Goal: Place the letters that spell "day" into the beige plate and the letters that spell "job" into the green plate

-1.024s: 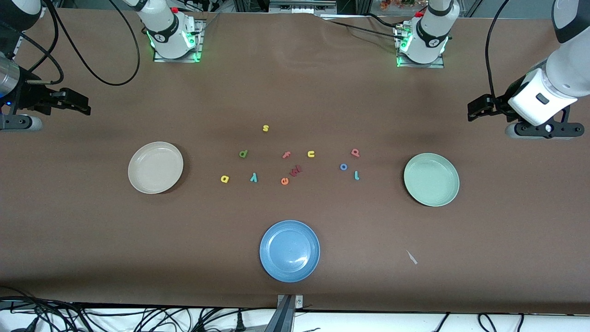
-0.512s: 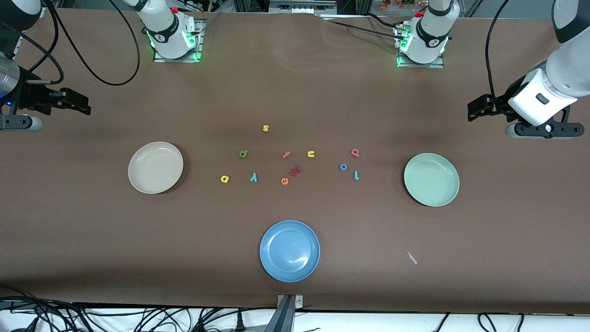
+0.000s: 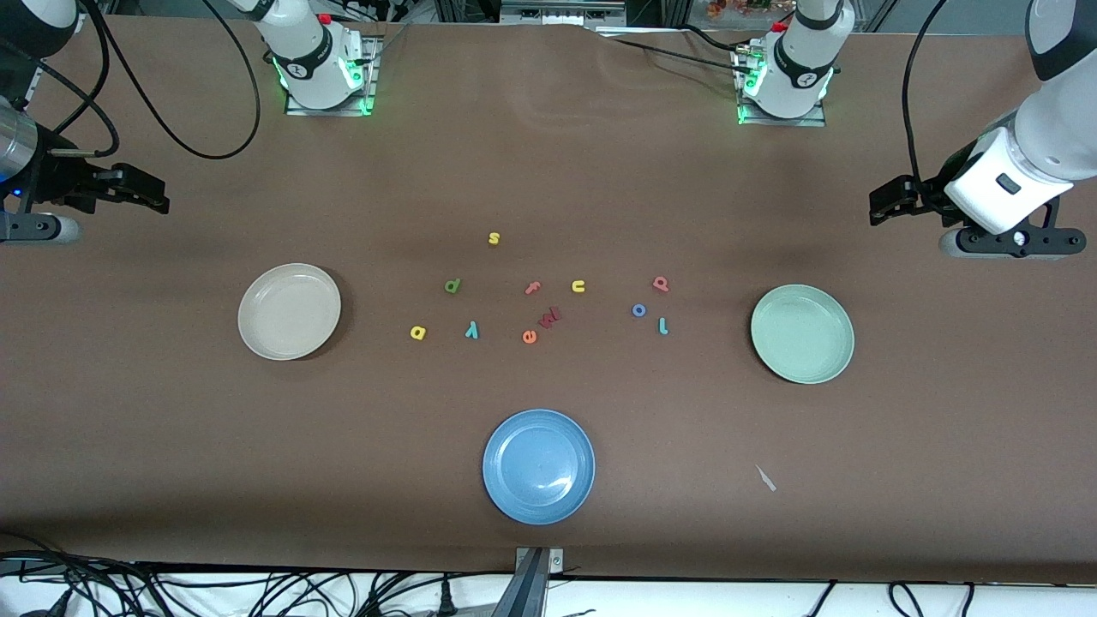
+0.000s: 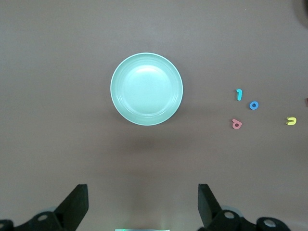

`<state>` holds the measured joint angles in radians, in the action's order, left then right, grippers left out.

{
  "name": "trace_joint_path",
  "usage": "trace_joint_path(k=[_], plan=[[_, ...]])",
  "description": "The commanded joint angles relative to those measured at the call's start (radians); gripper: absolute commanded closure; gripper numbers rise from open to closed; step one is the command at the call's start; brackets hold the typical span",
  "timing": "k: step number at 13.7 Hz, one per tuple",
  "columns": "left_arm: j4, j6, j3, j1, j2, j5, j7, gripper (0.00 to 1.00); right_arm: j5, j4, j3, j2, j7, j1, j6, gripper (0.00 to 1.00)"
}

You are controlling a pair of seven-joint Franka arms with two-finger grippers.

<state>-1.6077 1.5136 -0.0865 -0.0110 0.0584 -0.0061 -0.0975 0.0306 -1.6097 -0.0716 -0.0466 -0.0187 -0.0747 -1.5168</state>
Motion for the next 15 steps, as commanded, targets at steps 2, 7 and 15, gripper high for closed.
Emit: trace_joint_path(k=[2, 7, 15], plan=[[-0.015, -0.001, -0.003, 0.003, -0.014, 0.015, 0.012, 0.0, 0.005, 0.001, 0.004, 0.004, -0.014, 0.007, 0.01, 0.0], [-0.015, -0.001, -0.003, 0.003, -0.008, 0.015, 0.002, 0.0, 0.003, -0.003, 0.006, 0.004, -0.015, 0.006, 0.013, 0.0], [0.005, 0.028, -0.022, -0.03, 0.096, 0.008, -0.031, 0.0, -0.008, -0.003, 0.061, -0.018, -0.001, -0.026, 0.032, 0.0]])
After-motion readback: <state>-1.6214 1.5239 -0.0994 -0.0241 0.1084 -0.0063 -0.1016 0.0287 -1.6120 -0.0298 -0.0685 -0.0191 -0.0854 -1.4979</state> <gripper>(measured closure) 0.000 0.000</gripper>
